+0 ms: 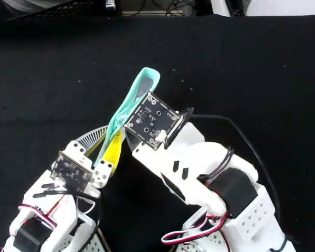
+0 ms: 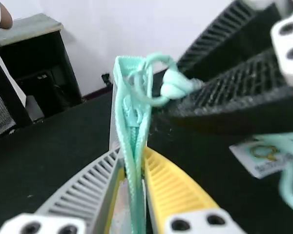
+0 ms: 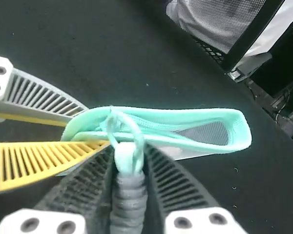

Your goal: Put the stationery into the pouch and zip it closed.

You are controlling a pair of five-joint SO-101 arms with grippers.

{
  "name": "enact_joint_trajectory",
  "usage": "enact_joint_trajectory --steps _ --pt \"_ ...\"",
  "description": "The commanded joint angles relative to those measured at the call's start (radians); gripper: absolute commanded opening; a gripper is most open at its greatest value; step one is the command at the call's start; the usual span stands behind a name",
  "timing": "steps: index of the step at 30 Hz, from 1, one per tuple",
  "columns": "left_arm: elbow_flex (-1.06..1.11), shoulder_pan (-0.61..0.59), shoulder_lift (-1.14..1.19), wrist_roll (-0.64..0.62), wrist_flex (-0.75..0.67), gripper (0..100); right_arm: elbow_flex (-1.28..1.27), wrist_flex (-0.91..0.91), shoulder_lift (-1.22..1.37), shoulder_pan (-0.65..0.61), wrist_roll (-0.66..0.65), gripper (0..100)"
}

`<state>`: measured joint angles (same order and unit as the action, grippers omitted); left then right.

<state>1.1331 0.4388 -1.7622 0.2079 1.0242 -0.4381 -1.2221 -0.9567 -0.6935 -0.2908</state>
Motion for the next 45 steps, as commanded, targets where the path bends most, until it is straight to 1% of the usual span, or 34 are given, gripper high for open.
enact_joint_trajectory --steps 1,7,23,25,27,30,40,42,45 --pt "-0.03 -0.001 0.011 0.046 0.017 3 0.005 -0.011 -0.016 -0.015 0.011 12.4" --pt "-0.03 -0.002 0.011 0.046 0.012 3 0.004 -0.054 -0.059 -0.015 0.005 12.7" --pt "-0.031 -0.001 0.011 0.04 0.015 3 -0.001 -0.032 -0.073 -0.011 0.003 12.2" --pt "-0.031 -0.001 0.011 0.04 0.015 3 -0.001 -0.032 -0.073 -0.009 0.002 8.7" --pt "-0.031 -0.001 0.011 0.04 0.017 3 -0.004 -0.006 -0.073 -0.008 0.002 1.3" --pt "-0.031 -0.001 0.011 0.04 0.017 3 -0.004 0.017 -0.073 -0.003 0.002 1.0" --pt "-0.03 -0.001 0.005 0.038 0.017 3 -0.007 0.12 -0.071 0.127 0.021 1.2" --pt "-0.03 -0.001 0.005 0.038 0.017 3 -0.007 0.149 -0.067 0.147 0.057 1.2" --pt "-0.03 -0.001 0.005 0.038 0.017 3 -0.012 0.175 -0.064 0.155 0.061 1.2"
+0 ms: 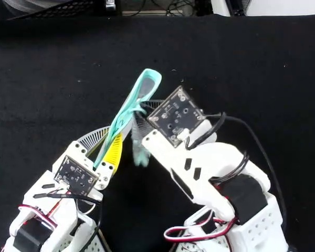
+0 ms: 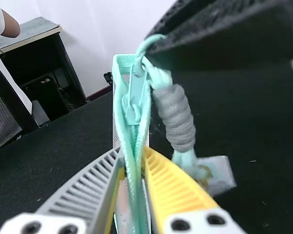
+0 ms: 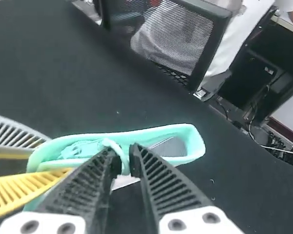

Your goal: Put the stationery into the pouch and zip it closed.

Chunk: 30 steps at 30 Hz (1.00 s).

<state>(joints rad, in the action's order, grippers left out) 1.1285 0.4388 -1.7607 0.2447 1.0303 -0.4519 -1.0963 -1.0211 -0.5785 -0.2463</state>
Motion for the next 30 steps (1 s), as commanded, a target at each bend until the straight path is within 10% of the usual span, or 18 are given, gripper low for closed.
enact_joint_trajectory --steps 1,30 --pt "-0.025 -0.001 0.003 0.002 0.011 3 -0.004 0.057 0.001 0.04 0.017 1.2" --pt "-0.025 0.007 0.003 -0.054 0.011 3 -0.062 0.218 0.053 0.278 -0.02 1.2"
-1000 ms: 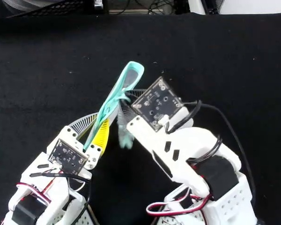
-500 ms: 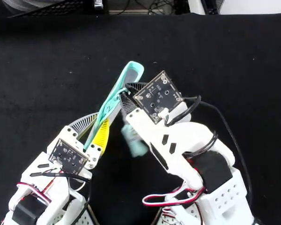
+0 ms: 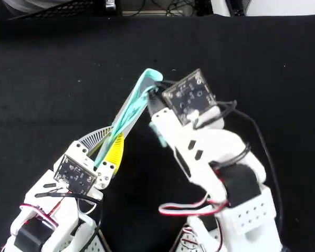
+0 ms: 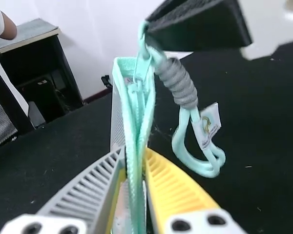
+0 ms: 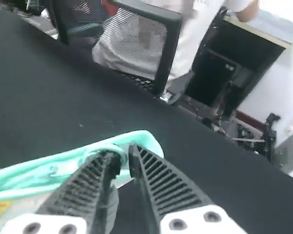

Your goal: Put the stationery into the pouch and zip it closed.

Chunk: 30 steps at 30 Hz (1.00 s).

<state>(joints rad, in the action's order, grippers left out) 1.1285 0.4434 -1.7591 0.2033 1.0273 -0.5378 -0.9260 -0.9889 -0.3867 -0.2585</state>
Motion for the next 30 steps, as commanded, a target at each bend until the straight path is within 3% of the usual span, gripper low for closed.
enact_joint_trajectory --steps 1,5,15,25,30 --pt "-0.025 0.002 0.002 -0.012 0.014 3 0.024 0.048 0.031 0.089 -0.008 1.2" --pt "-0.025 0.002 0.002 -0.012 0.015 3 0.022 0.084 0.065 0.091 -0.009 1.2" --pt "-0.025 0.002 0.0 -0.012 0.015 3 0.05 0.201 0.209 0.236 -0.008 1.2" --pt "-0.025 0.002 0.0 -0.012 0.015 3 0.171 0.193 0.338 0.315 -0.008 1.2" --pt "-0.025 0.002 0.0 -0.012 0.012 3 0.185 0.115 0.326 0.272 -0.003 1.5"
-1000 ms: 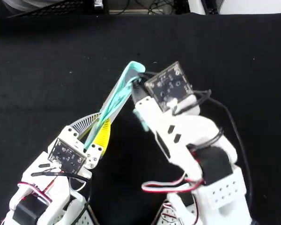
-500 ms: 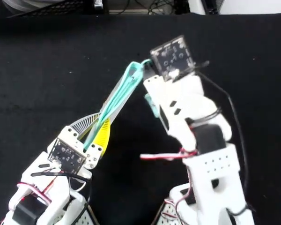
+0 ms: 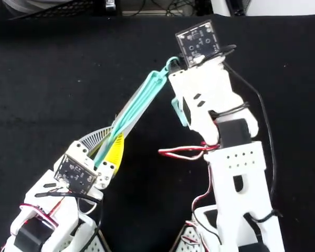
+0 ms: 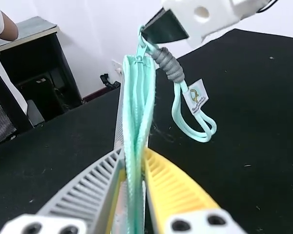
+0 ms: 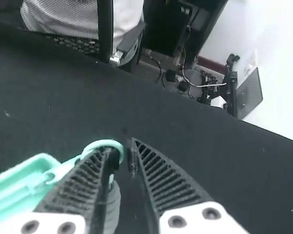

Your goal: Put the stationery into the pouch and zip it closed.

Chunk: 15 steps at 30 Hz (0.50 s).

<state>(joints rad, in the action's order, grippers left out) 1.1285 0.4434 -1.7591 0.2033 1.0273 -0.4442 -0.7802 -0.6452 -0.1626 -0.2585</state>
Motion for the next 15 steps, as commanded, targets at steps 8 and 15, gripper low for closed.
enact_joint_trajectory --steps 8,15 --pt "-0.036 -0.005 0.0 -0.011 0.006 3 0.134 -0.428 -0.228 -0.238 -0.008 27.0" --pt "-0.035 -0.007 0.005 -0.012 -0.049 3 0.134 -0.585 -0.38 -0.365 -0.006 27.1"
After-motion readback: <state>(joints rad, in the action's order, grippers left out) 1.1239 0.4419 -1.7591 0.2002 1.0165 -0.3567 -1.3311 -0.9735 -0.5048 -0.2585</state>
